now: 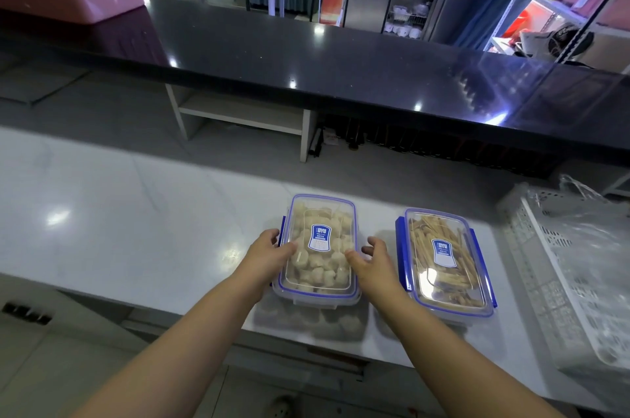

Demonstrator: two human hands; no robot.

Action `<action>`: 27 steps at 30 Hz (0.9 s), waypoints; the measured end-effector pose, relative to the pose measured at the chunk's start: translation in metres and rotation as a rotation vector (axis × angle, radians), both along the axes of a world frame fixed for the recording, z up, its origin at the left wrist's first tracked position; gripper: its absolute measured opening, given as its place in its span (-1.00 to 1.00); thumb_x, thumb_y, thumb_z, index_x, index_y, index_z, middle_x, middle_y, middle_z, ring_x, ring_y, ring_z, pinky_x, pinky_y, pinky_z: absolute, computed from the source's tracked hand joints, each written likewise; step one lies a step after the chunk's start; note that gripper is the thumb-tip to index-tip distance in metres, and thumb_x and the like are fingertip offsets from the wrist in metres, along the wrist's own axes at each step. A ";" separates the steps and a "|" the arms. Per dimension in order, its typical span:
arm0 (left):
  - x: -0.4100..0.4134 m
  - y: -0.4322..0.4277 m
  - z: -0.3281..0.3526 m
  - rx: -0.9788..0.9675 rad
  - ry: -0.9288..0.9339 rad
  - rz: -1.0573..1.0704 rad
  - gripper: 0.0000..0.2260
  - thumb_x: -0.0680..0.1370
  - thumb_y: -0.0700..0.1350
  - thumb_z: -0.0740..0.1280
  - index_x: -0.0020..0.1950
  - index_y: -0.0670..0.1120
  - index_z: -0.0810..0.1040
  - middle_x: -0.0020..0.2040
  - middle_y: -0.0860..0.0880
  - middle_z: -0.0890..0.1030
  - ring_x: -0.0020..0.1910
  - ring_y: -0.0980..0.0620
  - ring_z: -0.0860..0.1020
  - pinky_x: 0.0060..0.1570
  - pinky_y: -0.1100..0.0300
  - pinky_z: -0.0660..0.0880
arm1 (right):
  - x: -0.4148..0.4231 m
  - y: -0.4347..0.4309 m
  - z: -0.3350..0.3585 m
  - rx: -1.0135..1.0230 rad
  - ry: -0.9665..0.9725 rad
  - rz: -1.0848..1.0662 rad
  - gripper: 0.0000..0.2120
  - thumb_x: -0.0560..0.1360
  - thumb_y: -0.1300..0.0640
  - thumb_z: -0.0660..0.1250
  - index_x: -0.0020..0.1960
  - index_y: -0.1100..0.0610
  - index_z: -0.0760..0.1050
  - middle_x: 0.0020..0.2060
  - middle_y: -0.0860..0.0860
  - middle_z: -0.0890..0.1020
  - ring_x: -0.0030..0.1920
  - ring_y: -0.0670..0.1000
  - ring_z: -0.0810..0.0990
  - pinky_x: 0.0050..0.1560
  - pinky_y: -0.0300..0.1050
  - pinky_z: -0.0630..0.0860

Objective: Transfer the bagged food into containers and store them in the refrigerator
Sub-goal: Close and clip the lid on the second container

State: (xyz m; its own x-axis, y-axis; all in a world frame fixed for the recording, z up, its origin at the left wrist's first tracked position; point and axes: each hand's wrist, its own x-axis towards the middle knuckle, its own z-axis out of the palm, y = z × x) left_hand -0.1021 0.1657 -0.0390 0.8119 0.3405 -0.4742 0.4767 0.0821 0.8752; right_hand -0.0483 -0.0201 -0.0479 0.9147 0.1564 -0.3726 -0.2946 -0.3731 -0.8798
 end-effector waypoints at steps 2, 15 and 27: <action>-0.002 0.001 -0.004 0.010 0.025 0.026 -0.47 0.51 -0.03 0.36 0.40 -0.15 0.29 0.11 0.02 0.49 -0.12 0.07 0.57 -0.28 0.18 0.54 | 0.000 -0.001 -0.003 -0.017 0.035 0.004 -0.43 0.54 0.00 0.27 0.46 0.10 0.13 0.36 0.08 0.39 0.23 0.06 0.49 0.11 0.03 0.56; -0.006 0.000 -0.007 0.171 -0.192 0.014 -0.83 0.51 -0.10 0.35 -0.11 0.20 0.52 -0.14 0.15 0.64 -0.15 0.12 0.63 -0.20 0.18 0.59 | 0.006 -0.001 -0.007 -0.068 -0.184 0.058 -0.71 0.51 0.08 0.33 0.22 0.04 0.47 0.09 0.02 0.56 0.03 -0.03 0.59 -0.02 0.00 0.63; -0.003 -0.001 -0.012 0.353 -0.171 -0.066 -0.89 0.57 -0.05 0.25 0.07 0.12 0.46 -0.07 0.10 0.61 -0.09 0.08 0.60 -0.14 0.15 0.59 | 0.007 0.001 -0.012 -0.139 -0.271 0.078 -0.78 0.54 0.09 0.27 0.18 0.02 0.46 -0.07 -0.12 0.41 -0.07 -0.07 0.54 -0.22 -0.31 0.51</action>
State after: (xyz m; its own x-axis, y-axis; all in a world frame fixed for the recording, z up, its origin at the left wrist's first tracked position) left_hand -0.1049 0.1646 -0.0511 0.8944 0.4032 -0.1938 0.3162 -0.2635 0.9114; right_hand -0.0416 -0.0188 -0.0604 0.9710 0.1942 -0.1394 -0.0222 -0.5075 -0.8614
